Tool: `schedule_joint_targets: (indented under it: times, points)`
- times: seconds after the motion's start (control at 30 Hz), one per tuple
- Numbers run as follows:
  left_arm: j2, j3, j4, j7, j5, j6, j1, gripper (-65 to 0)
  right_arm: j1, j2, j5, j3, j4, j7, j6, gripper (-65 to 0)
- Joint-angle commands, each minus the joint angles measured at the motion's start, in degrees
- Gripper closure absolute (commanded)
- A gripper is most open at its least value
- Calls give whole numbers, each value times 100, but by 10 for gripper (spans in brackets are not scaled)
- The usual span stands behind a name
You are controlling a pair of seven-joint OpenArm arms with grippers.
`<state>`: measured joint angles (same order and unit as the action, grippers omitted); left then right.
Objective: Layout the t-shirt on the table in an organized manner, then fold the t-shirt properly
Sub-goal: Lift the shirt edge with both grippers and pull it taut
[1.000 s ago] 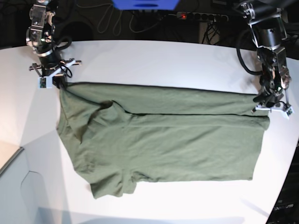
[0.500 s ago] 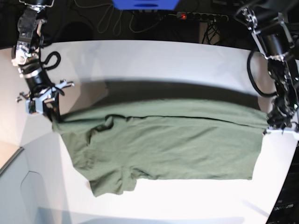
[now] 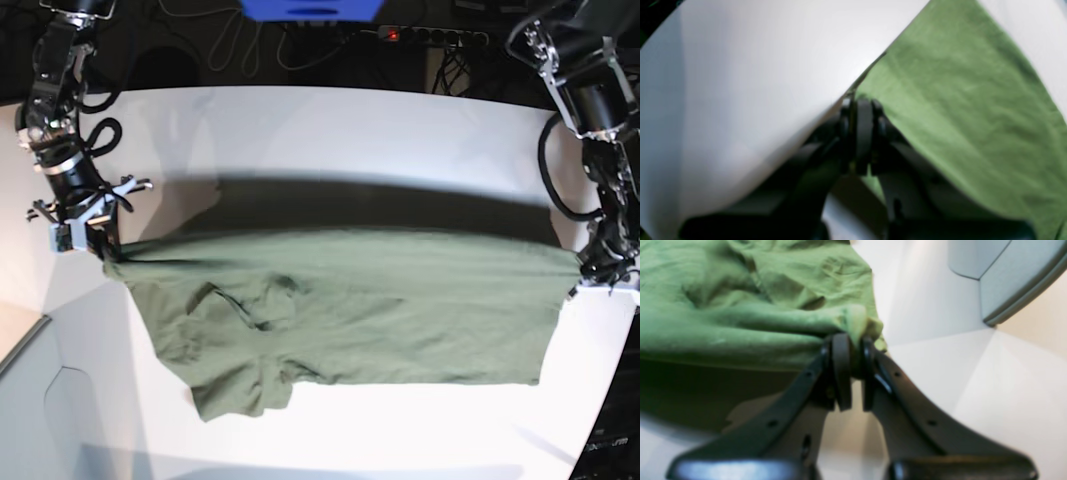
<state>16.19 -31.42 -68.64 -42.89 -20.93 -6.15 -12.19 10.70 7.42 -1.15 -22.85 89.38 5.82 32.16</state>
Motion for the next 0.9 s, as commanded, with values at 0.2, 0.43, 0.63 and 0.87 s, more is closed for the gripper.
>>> schedule_joint_targets:
  times: [0.2, 0.43, 0.63, 0.87]
  points:
    - [109, -36, -147, 162, -21, -13, 397, -1, 464, 62, 102, -207, 139, -209, 32, 0]
    - [74, -54, -156, 162, -21, -13, 959, -1, 1044, 62, 102, -207, 95, -218, 32, 0]
    - [-234, -669, -683, 162, 14, -13, 1575, -1, 1414, 62, 102, -207, 77, -218, 32, 0]
    - [-269, -713, -1070, 162, -21, -13, 2084, -1, 1976, 71, 102, -198, 121, -226, 32, 0]
